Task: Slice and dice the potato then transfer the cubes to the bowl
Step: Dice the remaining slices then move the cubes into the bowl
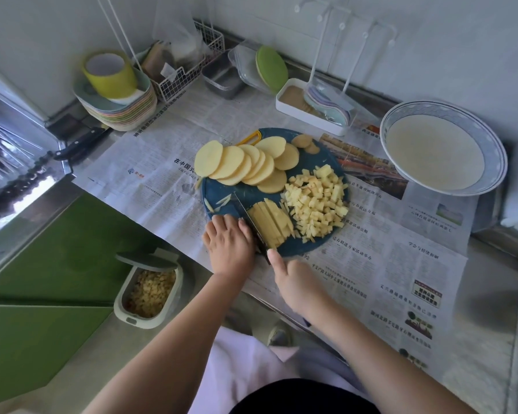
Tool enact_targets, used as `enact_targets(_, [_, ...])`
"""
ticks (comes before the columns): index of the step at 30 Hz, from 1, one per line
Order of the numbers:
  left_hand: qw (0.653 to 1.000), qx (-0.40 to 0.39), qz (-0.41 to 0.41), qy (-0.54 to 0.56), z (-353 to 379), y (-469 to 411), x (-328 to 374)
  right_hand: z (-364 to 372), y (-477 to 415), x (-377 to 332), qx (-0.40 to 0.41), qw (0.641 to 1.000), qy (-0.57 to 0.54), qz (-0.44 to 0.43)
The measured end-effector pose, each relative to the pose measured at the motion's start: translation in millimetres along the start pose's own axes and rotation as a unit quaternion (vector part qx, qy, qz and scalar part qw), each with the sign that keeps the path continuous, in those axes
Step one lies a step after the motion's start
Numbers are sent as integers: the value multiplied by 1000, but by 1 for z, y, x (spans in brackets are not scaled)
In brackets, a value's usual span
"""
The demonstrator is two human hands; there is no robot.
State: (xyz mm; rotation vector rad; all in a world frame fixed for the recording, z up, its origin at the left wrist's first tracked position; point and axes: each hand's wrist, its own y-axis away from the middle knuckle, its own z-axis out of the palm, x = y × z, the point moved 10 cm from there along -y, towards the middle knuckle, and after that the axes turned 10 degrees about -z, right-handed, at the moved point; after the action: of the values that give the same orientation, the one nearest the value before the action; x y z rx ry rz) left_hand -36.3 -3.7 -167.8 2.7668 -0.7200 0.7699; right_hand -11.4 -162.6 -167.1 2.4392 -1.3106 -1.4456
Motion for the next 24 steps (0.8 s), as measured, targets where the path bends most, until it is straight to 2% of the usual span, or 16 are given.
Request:
enact_targets(4, [1000, -17, 3, -2, -1, -1, -1, -4, 12, 11, -43, 988, -144, 14])
enact_targets(8, [999, -20, 7, 32, -8, 0, -3, -9, 21, 12, -33, 979, -202, 20])
enact_targets(15, [999, -45, 21, 8, -4, 1, -3, -10, 28, 4, -26, 981, -194, 3])
enact_targets(21, [998, -35, 31, 31, -14, 6, -10, -5, 33, 1, -15, 985, -173, -1])
enact_targets(24, [996, -47, 69, 16, -12, 9, -9, -3, 33, 3, -17, 989, -144, -5])
